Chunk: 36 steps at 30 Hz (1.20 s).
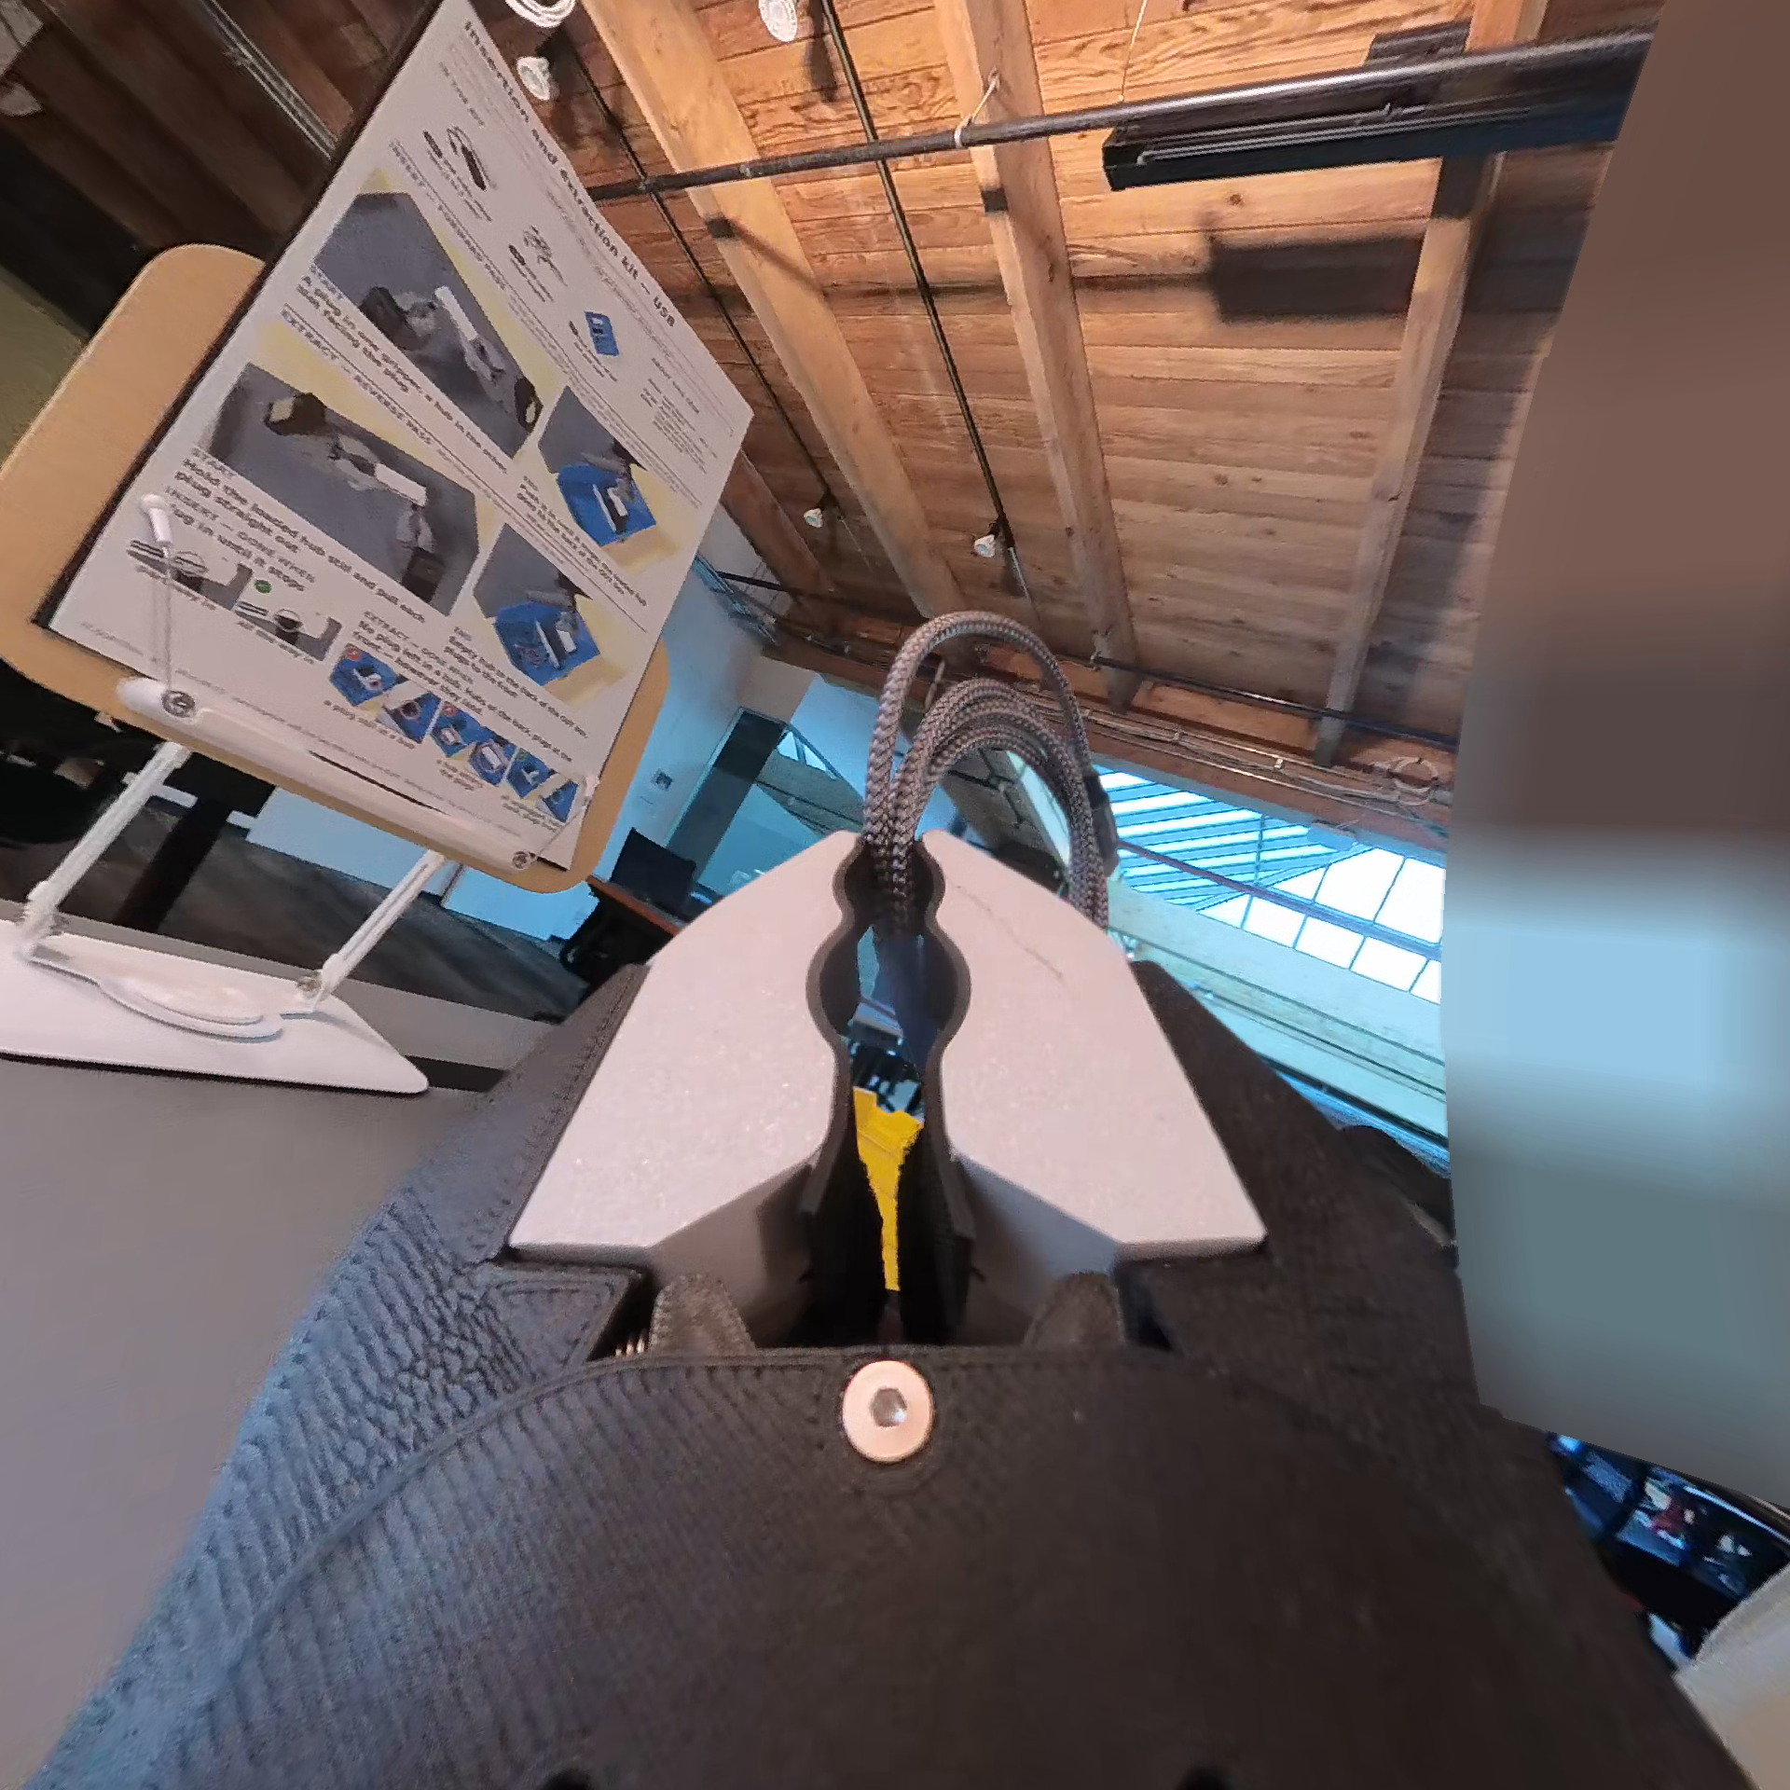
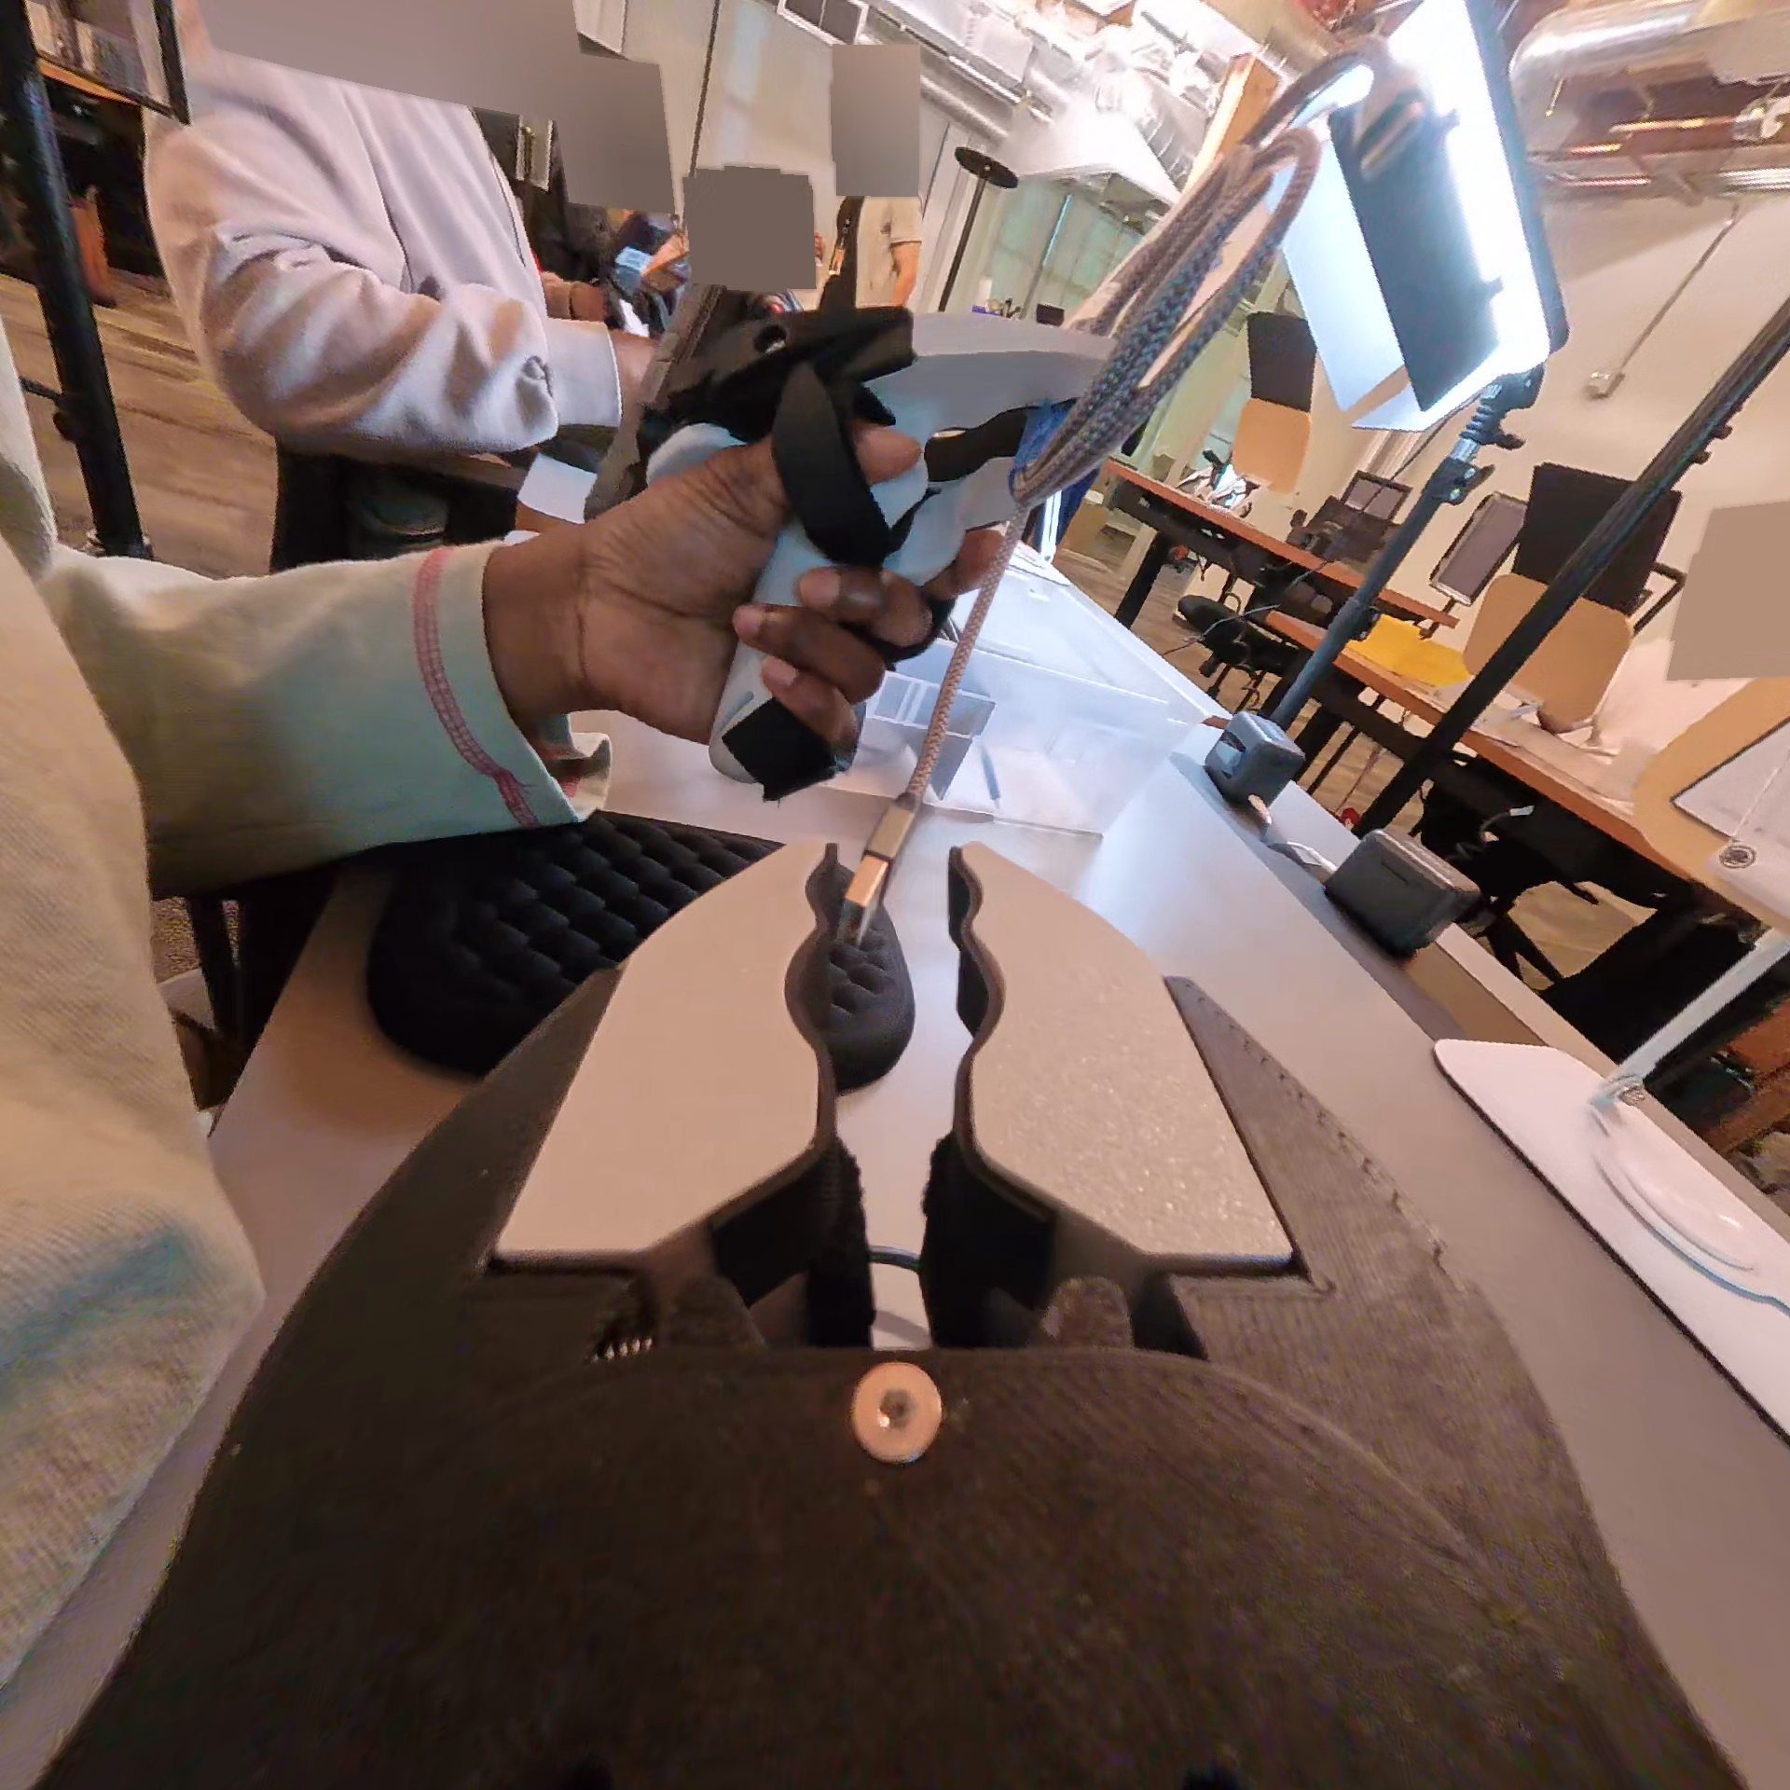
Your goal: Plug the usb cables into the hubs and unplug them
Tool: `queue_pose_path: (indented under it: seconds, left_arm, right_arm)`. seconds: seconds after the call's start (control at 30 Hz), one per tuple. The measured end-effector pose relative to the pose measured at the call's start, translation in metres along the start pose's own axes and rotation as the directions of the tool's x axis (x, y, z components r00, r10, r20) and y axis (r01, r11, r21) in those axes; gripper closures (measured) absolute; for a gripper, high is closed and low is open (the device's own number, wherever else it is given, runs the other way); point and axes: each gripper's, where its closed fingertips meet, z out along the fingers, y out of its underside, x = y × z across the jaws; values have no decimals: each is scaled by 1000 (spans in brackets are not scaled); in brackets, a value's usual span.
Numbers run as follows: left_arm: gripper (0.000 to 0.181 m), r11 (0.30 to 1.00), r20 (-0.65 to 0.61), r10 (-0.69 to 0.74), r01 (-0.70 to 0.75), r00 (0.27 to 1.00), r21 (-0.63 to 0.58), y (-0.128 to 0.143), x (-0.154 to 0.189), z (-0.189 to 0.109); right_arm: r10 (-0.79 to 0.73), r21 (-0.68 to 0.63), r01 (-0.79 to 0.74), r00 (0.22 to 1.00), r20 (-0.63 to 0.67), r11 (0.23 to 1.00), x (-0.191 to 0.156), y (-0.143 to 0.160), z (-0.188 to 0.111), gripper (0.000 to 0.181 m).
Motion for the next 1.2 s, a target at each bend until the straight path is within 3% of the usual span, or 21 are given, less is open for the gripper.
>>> queue_pose_path:
  seconds: [0.2,0.37,0.47,0.6,0.67,0.73,0.83,0.93,1.07,1.2]
  left_arm:
    - [174,999,-23,-46,46,999,21,-1,2,-1]
    - [170,993,-23,-111,112,994,26,0,-1,-4]
    - [137,982,18,-187,187,982,-35,17,-10,-8]
    - [119,954,57,-263,268,963,-134,36,-16,-17]
    - [113,966,66,-188,197,980,-165,34,-16,-17]
    - [106,959,76,-38,58,996,-277,42,-15,-17]
    - [104,917,83,186,-143,979,-371,48,-15,-18]
    - [105,827,70,362,-286,929,-485,54,-21,-25]
    - [104,725,-21,410,-340,912,-599,61,-21,-38]
    - [101,752,-58,391,-355,919,-555,44,-15,-44]
  right_arm:
    - [-43,-23,43,999,-29,999,-2,0,3,176]
    - [-150,-27,148,981,-122,989,11,-19,-7,176]
    - [-259,-105,244,950,-172,964,19,-27,-11,175]
    - [-348,-189,305,899,-267,933,47,-35,-40,176]
    - [-354,-189,307,880,-317,933,60,-43,-60,176]
    - [-382,-203,330,863,-331,922,65,-47,-72,176]
    - [-456,-285,372,823,-339,883,69,-44,-78,176]
    - [-474,-291,386,802,-363,875,72,-45,-79,176]
    - [-490,-300,393,764,-420,869,79,-48,-88,176]
    - [-568,-366,444,727,-386,818,76,-44,-84,176]
